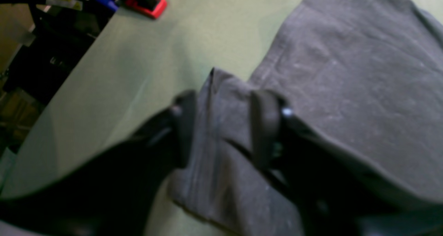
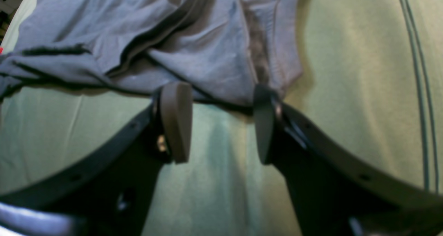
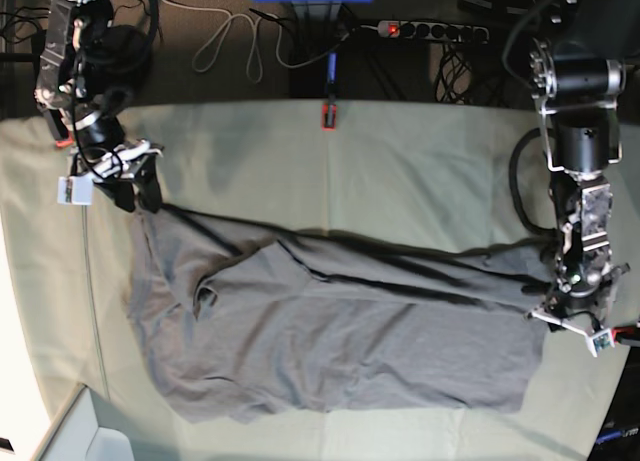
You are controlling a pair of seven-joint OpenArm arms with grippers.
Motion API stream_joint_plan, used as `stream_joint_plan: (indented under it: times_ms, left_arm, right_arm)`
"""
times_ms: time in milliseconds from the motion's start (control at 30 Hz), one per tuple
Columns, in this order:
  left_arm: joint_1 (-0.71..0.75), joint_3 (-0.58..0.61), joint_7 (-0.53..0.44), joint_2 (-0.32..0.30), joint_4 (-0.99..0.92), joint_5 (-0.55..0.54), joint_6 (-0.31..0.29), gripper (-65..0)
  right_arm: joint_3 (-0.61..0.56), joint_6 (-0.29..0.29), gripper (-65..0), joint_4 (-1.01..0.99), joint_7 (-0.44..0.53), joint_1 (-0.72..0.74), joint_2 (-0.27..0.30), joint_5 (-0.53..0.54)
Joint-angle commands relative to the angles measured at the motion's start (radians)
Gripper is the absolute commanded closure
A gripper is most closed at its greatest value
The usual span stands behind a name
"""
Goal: Layout the t-shirt on the table in an organized manner, then fold the t-shirt properly
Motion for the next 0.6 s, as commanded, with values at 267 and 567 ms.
stream_joint_plan:
  times_ms: [267, 567]
  left_arm:
    - [0.048, -0.047, 0.058, -0.020, 0.063, 0.002, 0.007, -32.7]
    - [0.203, -0.195, 0.062, 0.011, 0.159, 0.002, 0.006, -32.8]
  right_arm:
    - [-0.057, 0.015, -31.2, 0.014, -0.036, 0.103, 0.055, -0.002]
    - [-0.071, 0.015, -36.1, -0.111, -0.076, 0.242, 0.059, -0.212]
